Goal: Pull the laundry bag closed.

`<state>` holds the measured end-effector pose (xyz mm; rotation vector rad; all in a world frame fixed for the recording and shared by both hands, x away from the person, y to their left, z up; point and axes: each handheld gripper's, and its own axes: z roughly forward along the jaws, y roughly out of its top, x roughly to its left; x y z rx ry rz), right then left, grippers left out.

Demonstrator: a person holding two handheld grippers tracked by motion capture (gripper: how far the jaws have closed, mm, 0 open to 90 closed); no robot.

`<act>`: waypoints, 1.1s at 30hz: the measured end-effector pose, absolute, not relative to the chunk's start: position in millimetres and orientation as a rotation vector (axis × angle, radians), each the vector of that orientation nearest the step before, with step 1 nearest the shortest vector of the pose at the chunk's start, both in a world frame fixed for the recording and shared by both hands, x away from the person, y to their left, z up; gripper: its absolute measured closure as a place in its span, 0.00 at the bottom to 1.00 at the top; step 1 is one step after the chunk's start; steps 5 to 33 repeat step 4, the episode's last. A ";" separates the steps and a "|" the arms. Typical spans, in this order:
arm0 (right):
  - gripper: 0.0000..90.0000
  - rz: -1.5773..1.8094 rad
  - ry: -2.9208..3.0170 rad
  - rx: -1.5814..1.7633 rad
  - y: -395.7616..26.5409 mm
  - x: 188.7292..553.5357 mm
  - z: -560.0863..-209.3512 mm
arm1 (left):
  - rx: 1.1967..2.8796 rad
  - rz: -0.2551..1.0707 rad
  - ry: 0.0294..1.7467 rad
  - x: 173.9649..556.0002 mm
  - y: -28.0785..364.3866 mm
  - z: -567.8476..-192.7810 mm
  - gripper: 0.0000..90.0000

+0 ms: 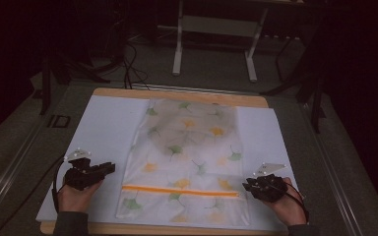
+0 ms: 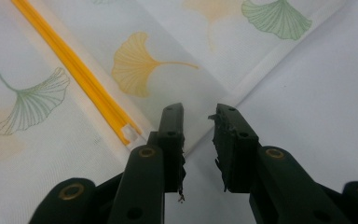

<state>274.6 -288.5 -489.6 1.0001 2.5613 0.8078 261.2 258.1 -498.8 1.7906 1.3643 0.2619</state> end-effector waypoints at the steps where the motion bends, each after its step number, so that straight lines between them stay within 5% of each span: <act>1: 0.81 0.815 2.554 1.006 -289.2 274.6 -490.4 | 1.799 0.276 1.363 261.1 257.7 -498.8 0.83; 33: 0.81 0.838 2.530 1.032 -291.4 273.9 -493.2 | 1.812 0.315 1.371 261.0 257.3 -498.8 0.83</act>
